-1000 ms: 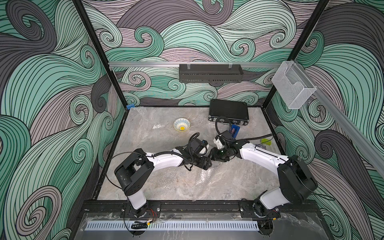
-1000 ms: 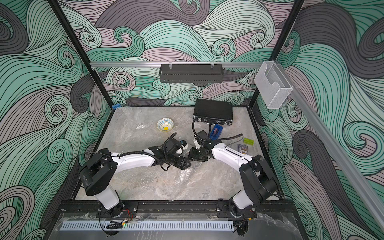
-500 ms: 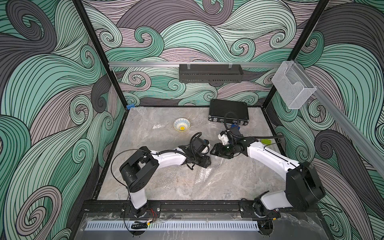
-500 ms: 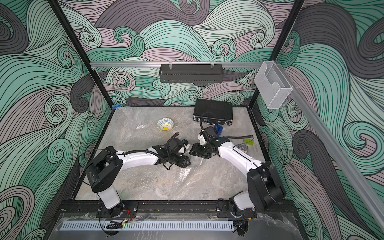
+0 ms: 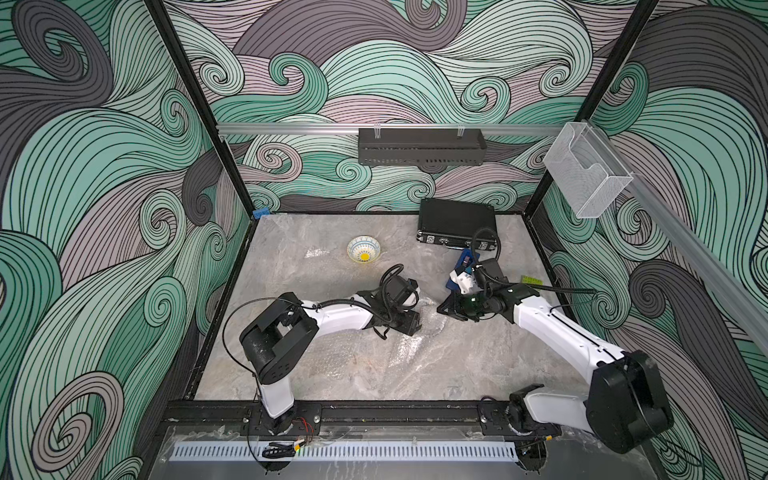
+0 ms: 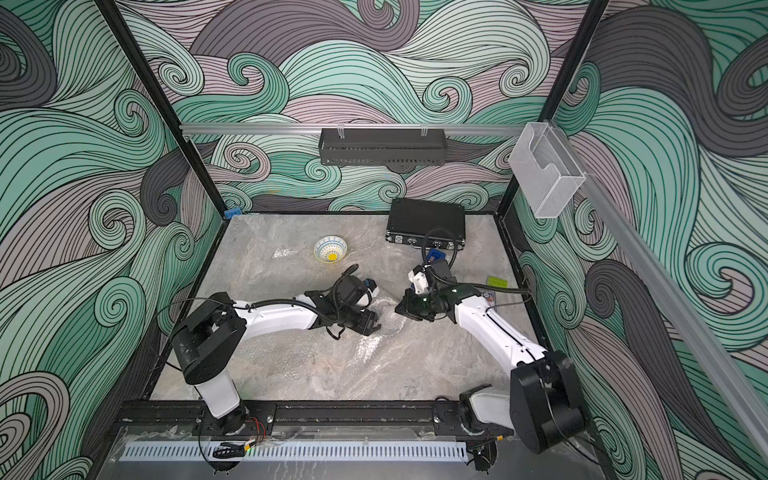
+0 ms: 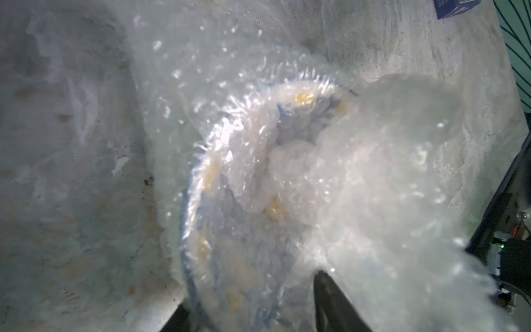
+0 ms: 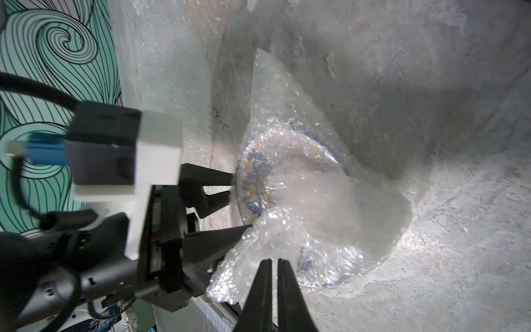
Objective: Wrap bowls in bubble wrap
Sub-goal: Wrap the bowl in bubble wrap.
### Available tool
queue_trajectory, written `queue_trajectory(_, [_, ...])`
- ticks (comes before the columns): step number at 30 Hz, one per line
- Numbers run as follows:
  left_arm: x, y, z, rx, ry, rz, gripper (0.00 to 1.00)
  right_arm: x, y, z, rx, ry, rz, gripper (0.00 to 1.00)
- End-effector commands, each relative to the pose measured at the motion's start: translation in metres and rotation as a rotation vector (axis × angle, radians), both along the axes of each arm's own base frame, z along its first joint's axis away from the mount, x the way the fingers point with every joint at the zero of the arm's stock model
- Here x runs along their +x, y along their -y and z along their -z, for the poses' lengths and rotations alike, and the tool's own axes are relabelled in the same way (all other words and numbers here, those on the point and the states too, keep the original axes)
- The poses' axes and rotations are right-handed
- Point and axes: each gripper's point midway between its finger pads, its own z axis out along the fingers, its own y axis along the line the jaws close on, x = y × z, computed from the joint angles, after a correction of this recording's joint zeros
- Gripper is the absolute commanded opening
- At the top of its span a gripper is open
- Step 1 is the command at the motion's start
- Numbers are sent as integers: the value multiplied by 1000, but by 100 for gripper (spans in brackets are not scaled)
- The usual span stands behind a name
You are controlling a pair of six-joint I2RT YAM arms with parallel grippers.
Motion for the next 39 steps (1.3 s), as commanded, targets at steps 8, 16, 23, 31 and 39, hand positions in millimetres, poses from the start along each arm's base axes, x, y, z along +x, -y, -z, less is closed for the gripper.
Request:
queue_trajectory(8, [4,3,-5,21,13,10,52,33,-40,14,62,-21,-40,9])
queue_trajectory(16, [-2,-8,-25,20,33,4,66,40,-40,49,-38,-55,-55,10])
queue_trajectory(23, [18,-23,-62,34,97,-90,88,31,-34,65,-81,-63,-75,11])
queue_trajectory(31, [51,-24,-38,68,5,-162,84,27,-34,67,-74,-68,-79,12])
queue_trajectory(39, [56,-23,-4,78,-70,-148,71,25,-33,64,-73,-58,-80,12])
